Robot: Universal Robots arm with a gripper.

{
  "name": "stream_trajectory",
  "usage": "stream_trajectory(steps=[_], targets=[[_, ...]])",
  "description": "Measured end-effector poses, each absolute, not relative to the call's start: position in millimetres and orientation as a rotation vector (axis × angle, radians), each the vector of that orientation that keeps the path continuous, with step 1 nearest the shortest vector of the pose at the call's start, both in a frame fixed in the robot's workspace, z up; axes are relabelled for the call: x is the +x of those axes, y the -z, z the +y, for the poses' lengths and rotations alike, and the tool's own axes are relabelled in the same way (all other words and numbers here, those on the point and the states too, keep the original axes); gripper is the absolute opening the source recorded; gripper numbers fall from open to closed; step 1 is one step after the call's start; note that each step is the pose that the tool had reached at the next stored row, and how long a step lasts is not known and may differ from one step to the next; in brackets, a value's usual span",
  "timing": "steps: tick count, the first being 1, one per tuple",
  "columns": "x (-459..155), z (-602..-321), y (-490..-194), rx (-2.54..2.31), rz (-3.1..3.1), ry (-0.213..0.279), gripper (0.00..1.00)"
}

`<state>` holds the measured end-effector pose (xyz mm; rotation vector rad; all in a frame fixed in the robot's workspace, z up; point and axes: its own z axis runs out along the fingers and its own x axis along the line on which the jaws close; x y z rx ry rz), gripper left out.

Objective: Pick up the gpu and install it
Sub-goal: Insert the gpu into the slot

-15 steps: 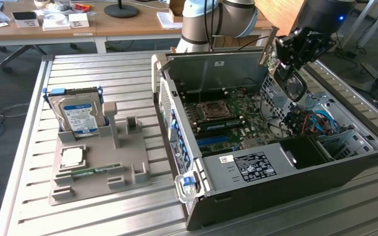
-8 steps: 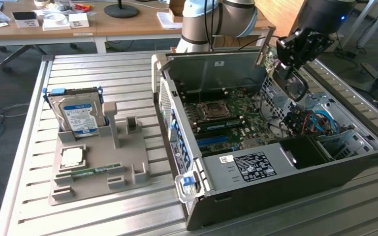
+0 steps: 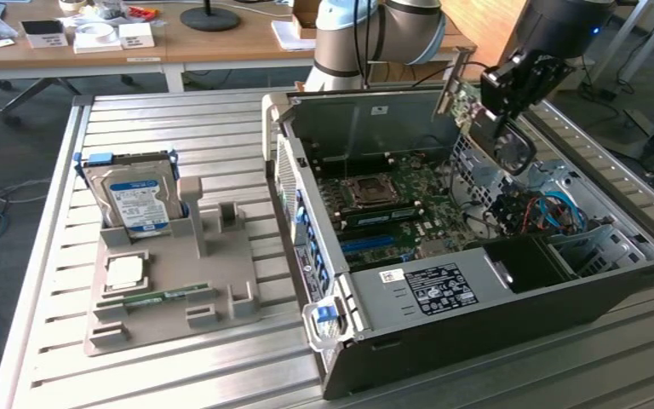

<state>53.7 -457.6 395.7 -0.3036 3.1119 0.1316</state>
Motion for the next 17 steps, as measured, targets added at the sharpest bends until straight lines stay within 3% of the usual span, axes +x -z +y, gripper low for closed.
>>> stream_trajectory(steps=[17], targets=[[53.7, -457.6, -395.5, -0.658, 3.067, -0.133, 0.27]])
